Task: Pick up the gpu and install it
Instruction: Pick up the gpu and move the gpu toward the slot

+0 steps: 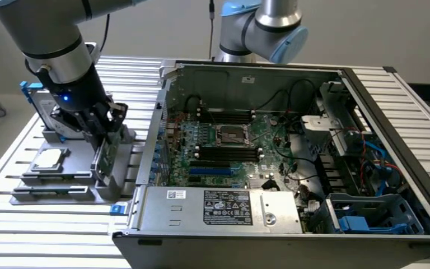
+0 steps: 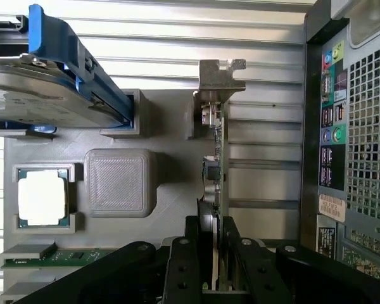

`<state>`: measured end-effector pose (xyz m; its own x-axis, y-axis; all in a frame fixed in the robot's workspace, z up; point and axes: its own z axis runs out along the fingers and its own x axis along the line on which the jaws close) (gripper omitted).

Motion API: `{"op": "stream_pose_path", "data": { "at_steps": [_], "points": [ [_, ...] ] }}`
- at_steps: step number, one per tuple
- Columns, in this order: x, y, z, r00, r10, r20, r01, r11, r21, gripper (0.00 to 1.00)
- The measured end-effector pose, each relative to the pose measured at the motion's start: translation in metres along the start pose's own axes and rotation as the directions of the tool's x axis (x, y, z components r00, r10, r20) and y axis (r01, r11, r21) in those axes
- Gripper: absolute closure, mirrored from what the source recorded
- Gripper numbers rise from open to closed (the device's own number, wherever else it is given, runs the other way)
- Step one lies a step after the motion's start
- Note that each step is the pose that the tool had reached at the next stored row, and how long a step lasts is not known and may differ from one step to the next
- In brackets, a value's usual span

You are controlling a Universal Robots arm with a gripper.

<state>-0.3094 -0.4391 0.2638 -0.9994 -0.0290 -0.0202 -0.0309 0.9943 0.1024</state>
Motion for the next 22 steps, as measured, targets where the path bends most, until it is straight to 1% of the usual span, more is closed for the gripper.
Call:
{"op": "stream_pose_path", "data": {
  "at_steps": [3,6,9,14,16,19,22],
  "points": [
    [0.000,0.0010,-0.0098,1.0000,0.000,0.0000,0.000,1.0000,-0.0041,0.74],
    [0.000,0.0022,-0.0215,1.0000,0.000,0.0001,0.000,1.0000,-0.0063,0.74],
    [-0.001,0.0035,-0.0339,1.0000,0.000,0.0002,0.000,1.0000,-0.0077,0.74],
    [-0.002,0.0057,-0.0563,1.0000,0.000,0.0002,0.000,1.0000,-0.0084,0.74],
    [-0.005,0.0066,-0.0655,1.0000,0.000,0.0001,0.000,1.0000,-0.0087,0.74],
    [-0.012,0.0076,-0.0775,1.0000,0.000,-0.0001,0.000,1.0000,-0.0096,0.74],
    [-0.023,0.0085,-0.0892,1.0000,0.000,-0.0010,0.000,0.9999,-0.0109,0.74]
  ]
}}
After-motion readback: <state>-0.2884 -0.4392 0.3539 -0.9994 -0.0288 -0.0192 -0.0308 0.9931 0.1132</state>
